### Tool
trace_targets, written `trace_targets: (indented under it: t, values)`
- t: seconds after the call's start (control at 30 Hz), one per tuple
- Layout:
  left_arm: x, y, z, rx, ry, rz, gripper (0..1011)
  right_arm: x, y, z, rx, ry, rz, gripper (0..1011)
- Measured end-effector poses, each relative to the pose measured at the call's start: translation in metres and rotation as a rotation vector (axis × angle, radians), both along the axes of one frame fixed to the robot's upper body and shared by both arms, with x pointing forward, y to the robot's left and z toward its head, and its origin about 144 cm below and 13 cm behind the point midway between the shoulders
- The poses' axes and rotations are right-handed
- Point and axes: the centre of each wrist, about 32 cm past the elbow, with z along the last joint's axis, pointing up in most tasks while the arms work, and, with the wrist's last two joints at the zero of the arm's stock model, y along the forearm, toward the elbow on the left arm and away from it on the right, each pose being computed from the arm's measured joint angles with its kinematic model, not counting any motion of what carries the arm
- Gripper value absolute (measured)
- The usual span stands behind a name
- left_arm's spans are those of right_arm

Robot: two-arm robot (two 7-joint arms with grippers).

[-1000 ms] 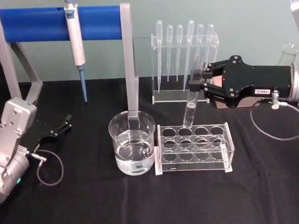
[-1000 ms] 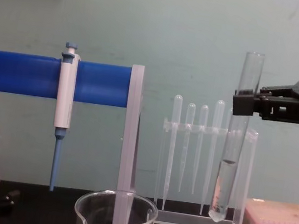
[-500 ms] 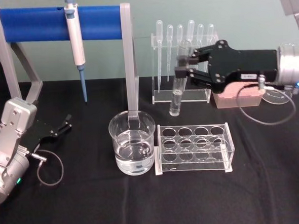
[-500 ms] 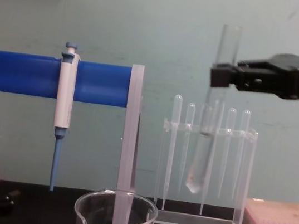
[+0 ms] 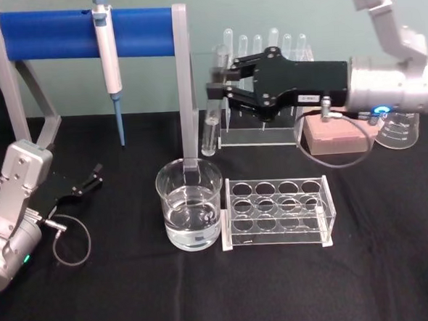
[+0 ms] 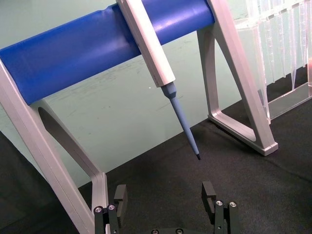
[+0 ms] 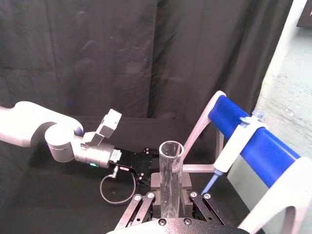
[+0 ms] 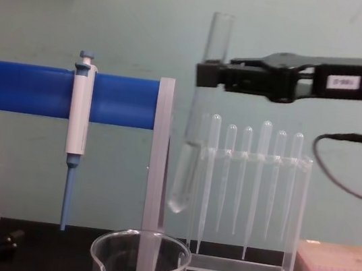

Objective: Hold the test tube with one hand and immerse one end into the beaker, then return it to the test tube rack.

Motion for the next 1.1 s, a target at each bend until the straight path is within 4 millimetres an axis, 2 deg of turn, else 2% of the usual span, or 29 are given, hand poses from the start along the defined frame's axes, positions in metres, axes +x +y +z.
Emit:
trace_targets:
  t: [0.37, 1.1]
  values:
    - [0.0, 0.0, 0.0, 0.0, 0.0, 0.0, 1000, 0.007, 0.021, -0.014, -0.005, 0.031, 0.037, 237]
    - [0.0, 0.0, 0.0, 0.0, 0.0, 0.0, 1000, 0.004, 0.032, -0.055, -0.044, 0.075, 0.036, 237]
